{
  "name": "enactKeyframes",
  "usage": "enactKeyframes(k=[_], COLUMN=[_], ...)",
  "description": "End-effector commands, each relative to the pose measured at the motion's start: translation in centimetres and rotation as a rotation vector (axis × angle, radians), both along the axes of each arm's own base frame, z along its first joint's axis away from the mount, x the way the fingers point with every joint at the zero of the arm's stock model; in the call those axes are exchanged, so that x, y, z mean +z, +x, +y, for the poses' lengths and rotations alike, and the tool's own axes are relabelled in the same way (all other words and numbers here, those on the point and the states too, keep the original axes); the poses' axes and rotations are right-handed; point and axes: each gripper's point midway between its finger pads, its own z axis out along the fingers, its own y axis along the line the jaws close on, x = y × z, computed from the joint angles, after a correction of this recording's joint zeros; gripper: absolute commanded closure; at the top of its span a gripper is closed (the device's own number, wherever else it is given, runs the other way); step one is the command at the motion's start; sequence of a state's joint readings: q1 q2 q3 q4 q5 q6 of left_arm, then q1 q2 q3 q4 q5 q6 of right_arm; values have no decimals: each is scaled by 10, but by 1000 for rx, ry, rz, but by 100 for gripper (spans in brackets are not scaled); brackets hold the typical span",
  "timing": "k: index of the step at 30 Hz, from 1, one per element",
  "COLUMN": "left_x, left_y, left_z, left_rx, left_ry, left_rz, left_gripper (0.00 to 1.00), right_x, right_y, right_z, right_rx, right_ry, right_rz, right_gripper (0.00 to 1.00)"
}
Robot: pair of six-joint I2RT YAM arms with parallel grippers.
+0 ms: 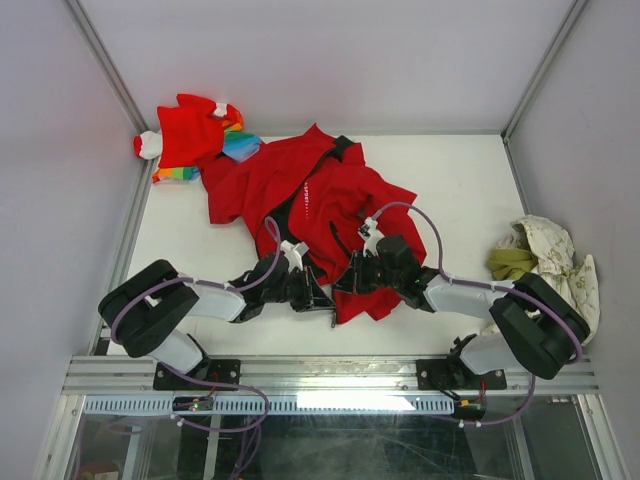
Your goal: Zip up the jacket
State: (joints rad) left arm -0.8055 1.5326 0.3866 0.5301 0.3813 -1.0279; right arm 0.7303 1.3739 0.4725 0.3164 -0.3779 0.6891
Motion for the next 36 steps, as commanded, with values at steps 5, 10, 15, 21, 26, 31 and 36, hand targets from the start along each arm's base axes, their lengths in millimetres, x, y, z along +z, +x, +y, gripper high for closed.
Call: enactKeyframes(k=[5, 10, 15, 21, 26, 31, 36], left_x=[41, 61, 81, 86, 76, 74, 81], left_y=[11, 15, 19, 24, 19, 19, 21], left_z=[-12, -3, 5, 13, 14, 10, 8], left_rx=[-20, 8, 21, 52, 50, 56, 62], left_ry=[-120, -142, -142, -114, -118, -149, -175], left_rz=[-185, -299, -422, -472, -431, -411, -429], left_gripper=[100, 100, 100, 100, 100, 100, 100], right_x=[10, 12, 20, 50, 69, 79, 67], right_y=[16, 15, 12, 12, 3, -13, -17], right_z=[-14, -25, -23, -16, -15, -9, -10], right_rx=[-72, -81, -50, -51, -70, -22, -2], right_ry=[-25, -27, 4, 102, 173, 257, 236], right_rz=[-69, -76, -89, -95, -44, 1, -17], right_gripper=[100, 91, 87, 67, 43, 34, 30])
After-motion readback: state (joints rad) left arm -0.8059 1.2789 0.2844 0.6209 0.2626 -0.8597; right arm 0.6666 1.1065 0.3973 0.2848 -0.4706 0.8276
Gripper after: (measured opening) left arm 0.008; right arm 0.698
